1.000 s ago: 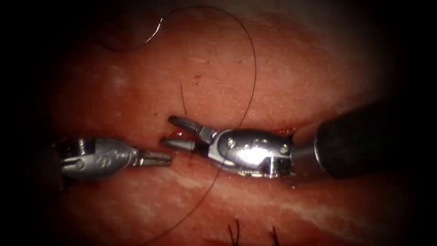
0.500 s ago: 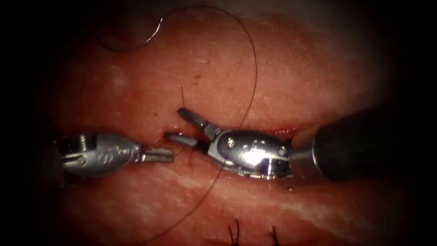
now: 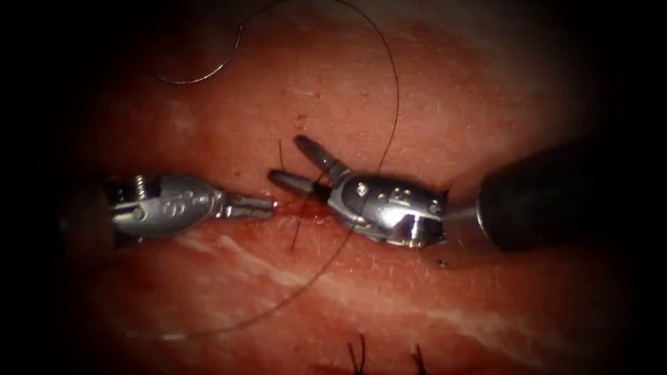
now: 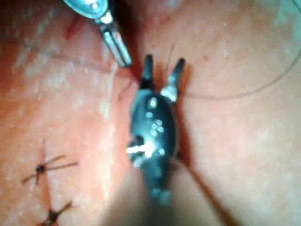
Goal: Wound Closure
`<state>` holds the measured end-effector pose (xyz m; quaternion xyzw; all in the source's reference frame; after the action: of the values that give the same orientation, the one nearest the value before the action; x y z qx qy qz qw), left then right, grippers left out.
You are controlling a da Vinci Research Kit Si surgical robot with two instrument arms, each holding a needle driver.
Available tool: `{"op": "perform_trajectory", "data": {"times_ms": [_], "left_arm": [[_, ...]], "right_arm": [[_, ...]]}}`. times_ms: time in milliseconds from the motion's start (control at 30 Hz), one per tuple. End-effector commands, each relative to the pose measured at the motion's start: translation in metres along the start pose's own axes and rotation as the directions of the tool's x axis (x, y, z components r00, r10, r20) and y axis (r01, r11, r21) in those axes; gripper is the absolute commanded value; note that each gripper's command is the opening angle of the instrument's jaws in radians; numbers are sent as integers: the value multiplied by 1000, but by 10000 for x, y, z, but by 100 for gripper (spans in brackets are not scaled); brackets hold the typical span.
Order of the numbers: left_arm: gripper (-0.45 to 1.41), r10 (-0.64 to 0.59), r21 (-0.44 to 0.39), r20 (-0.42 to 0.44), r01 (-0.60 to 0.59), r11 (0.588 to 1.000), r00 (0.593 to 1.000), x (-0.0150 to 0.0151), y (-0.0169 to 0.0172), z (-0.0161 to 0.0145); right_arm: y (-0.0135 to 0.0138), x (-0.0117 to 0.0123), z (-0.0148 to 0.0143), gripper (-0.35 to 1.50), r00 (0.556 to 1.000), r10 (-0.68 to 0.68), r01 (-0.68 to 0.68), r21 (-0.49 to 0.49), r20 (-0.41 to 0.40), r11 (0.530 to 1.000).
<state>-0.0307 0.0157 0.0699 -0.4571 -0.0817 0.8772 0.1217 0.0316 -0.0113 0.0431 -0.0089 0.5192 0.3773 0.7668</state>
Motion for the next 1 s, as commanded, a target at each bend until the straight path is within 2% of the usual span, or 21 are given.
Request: {"op": "perform_trajectory", "data": {"times_ms": [33,233,267,333,400,567,800,967,1000], "left_arm": [[-45,-1,-4,-2,1,1000,1000,-4,3,10],[-45,-1,-4,-2,1,1000,1000,-4,2,9],[-45,-1,-4,-2,1,1000,1000,-4,2,9],[-45,-1,-4,-2,1,1000,1000,-4,2,9],[-45,-1,-3,-1,1,1000,1000,-4,2,8],[-45,-6,1,2,6,1000,1000,-8,-1,3],[-45,-49,26,19,49,998,999,-21,-29,-15],[-45,-78,40,28,77,996,997,-31,-69,-22],[-45,-87,53,35,85,995,996,-32,-87,-24]], "right_arm": [[-5,-11,6,54,1000,1,-1,-4,5,1000],[-9,-16,15,54,1000,6,-6,5,20,1000],[-10,-17,16,49,1000,12,-12,7,19,1000],[-13,-17,19,24,1000,22,-23,26,19,999],[-15,-17,19,-33,999,33,-34,46,24,998],[-18,-16,12,-35,999,32,-33,54,24,998],[-31,-13,-2,-35,1000,17,-17,43,3,999],[-51,-13,-15,-35,999,-26,27,18,-21,999],[-58,-15,-19,-35,999,-35,36,15,-24,999]]}}
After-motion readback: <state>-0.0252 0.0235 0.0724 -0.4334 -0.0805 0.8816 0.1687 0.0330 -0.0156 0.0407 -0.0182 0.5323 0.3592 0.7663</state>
